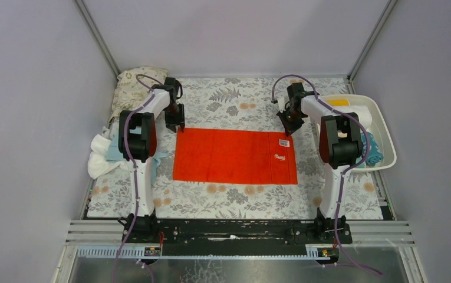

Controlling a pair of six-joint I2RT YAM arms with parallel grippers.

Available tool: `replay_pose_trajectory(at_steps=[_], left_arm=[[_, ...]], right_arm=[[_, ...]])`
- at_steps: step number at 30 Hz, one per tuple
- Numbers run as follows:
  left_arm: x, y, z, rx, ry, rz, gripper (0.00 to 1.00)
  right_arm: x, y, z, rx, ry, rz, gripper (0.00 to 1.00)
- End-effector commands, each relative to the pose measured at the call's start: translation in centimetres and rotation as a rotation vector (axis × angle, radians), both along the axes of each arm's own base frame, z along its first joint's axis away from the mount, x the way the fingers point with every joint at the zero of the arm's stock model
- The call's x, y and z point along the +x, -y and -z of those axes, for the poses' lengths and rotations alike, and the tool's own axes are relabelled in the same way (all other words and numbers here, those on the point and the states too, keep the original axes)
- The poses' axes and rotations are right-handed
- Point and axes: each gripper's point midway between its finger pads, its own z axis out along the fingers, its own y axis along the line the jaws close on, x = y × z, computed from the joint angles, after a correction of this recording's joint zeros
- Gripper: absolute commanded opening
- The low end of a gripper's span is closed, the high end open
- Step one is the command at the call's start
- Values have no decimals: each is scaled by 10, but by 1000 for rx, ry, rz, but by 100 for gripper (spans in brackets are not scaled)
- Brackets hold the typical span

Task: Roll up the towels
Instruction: Fold the towel at the center of the board.

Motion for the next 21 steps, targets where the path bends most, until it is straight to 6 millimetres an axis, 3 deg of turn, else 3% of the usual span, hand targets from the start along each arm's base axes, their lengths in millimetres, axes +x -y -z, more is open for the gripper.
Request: replay_pose_trajectory(at_steps=[1,7,11,17,21], left_arm=[[-10,-19,42,-9,-100,-28,35],[-6,-17,43,-105,-101,-51,35],[-11,-18,50,-94,-126,-51,29],[-20,3,58,-59,-148,24,28],[-26,-5,67,33,-176,24,28]], right_arm=[[0,16,22,-83,-30,-11,0],[-1,17,22,-85,-32,-11,0],[0,15,21,-79,-29,-10,0],[2,14,18,-76,-25,-9,0],[3,14,15,-72,-19,-9,0]])
